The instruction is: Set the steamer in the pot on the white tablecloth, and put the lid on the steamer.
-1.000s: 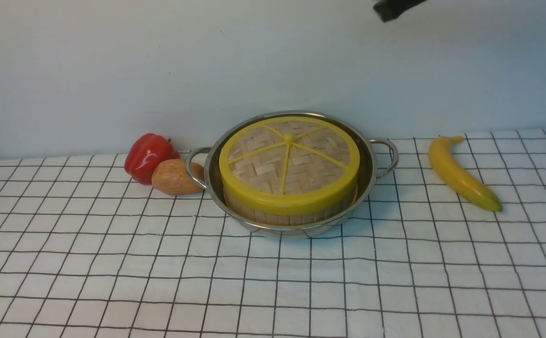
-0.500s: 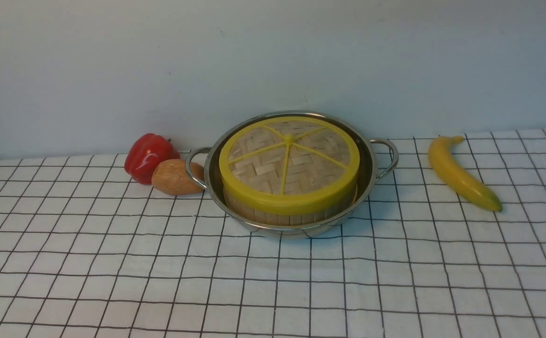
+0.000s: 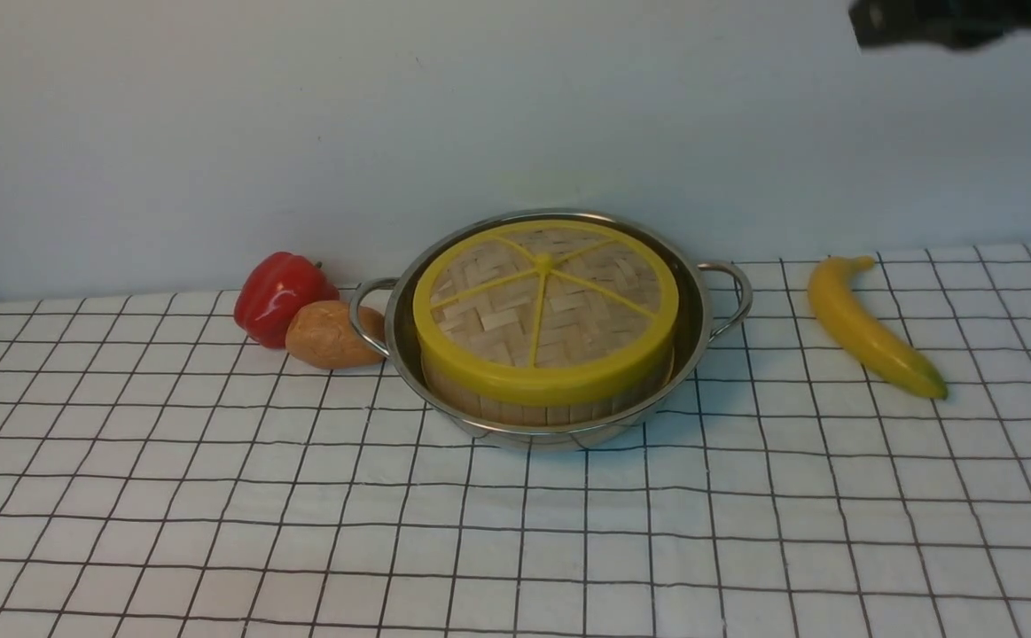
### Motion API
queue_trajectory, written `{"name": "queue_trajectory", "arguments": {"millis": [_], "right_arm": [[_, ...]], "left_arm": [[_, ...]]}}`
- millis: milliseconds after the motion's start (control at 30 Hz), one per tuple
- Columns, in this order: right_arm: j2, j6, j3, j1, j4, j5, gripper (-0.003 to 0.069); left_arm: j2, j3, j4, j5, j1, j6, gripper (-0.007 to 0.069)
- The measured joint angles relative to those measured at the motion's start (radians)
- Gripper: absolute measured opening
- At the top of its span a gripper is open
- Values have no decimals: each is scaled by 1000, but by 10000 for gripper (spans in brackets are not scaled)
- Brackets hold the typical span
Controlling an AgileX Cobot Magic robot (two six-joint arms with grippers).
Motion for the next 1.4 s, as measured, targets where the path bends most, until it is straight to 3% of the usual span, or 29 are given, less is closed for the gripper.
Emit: {"name": "queue_trajectory", "arguments": {"millis": [267,400,600,900,1400], "right_arm": [[-479,73,688,-132,-22,-469,36],[-710,94,919,-234,-35,-589,46],[-1034,99,1119,-340,-73,-645,59],[-1341,102,1381,-350,-74,-654,79],[-1359,103,1471,-350,-60,-621,117]], "left_arm": [[0,0,0,0,0,0,243],[0,0,0,0,0,0,243],[0,0,0,0,0,0,243],[0,0,0,0,0,0,243],[0,0,0,0,0,0,243]]}}
